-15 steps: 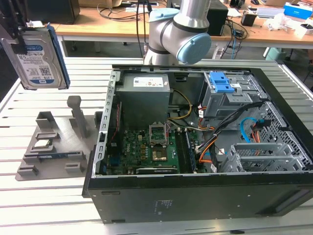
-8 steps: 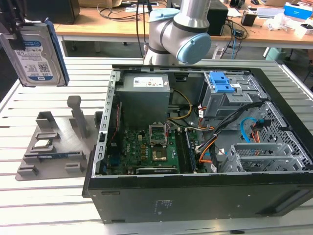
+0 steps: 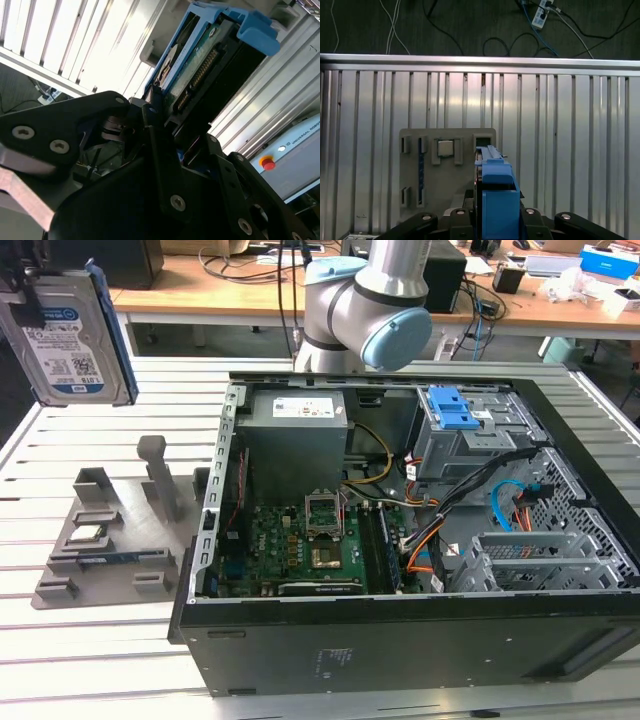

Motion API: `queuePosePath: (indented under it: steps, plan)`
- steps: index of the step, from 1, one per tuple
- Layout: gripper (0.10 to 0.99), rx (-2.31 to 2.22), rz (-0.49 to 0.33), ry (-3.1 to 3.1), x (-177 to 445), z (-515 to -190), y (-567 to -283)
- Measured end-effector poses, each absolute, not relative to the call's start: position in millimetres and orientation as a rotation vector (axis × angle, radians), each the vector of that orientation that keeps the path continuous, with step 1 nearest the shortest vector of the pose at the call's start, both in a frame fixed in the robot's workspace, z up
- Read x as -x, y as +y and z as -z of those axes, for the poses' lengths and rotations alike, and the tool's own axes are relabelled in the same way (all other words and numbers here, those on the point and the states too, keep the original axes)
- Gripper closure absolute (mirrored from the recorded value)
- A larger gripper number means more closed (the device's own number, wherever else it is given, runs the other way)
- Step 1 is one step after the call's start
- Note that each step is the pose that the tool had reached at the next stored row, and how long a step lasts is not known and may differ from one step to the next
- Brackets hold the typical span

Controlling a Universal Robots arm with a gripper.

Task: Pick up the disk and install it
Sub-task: 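Pick up the disk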

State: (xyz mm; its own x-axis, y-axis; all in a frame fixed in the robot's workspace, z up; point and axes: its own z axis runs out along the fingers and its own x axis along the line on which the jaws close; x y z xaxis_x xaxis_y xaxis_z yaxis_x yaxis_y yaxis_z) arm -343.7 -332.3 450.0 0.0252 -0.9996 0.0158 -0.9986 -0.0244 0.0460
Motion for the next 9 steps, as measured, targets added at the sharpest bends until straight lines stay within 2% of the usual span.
queuePosePath:
  steps: [9]
  plan:
    - [0.722, -2.217, 0.032, -2.163, 344, -465, -332]
